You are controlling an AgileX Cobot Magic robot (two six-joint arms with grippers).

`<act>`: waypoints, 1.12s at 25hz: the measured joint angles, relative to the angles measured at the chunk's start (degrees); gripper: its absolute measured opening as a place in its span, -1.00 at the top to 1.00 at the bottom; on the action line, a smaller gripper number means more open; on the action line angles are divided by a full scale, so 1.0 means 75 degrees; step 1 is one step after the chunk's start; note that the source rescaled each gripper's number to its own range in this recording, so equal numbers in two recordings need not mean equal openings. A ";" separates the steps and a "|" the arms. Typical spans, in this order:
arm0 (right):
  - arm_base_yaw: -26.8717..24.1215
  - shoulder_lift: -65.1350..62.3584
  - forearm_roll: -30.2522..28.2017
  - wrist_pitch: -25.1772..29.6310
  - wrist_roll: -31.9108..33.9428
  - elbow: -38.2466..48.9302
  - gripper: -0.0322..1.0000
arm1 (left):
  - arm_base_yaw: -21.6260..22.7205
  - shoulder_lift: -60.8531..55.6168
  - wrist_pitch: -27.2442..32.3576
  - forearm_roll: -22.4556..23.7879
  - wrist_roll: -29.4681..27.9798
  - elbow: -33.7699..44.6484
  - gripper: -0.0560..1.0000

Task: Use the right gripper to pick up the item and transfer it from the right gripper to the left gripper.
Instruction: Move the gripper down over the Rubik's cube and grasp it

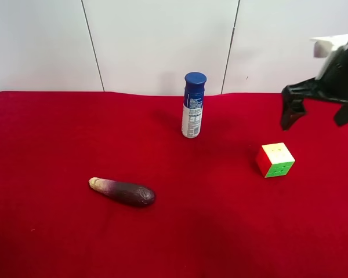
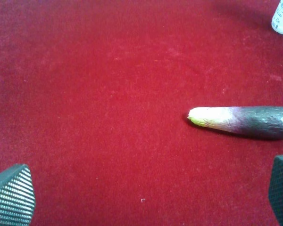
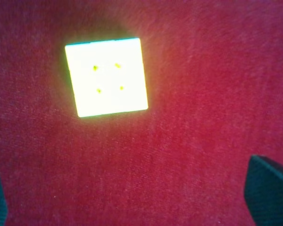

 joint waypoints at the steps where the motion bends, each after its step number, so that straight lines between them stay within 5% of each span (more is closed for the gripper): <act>1: 0.0000 0.0160 -0.0008 -0.0037 0.0000 0.0001 -1.00 | 0.0000 0.0000 0.0000 0.0000 0.0000 0.0000 -1.00; 28: 0.0000 0.2810 -0.0297 -0.1585 -0.0007 0.0001 -1.00 | 0.0000 0.0000 0.0000 0.0000 0.0000 0.0000 -1.00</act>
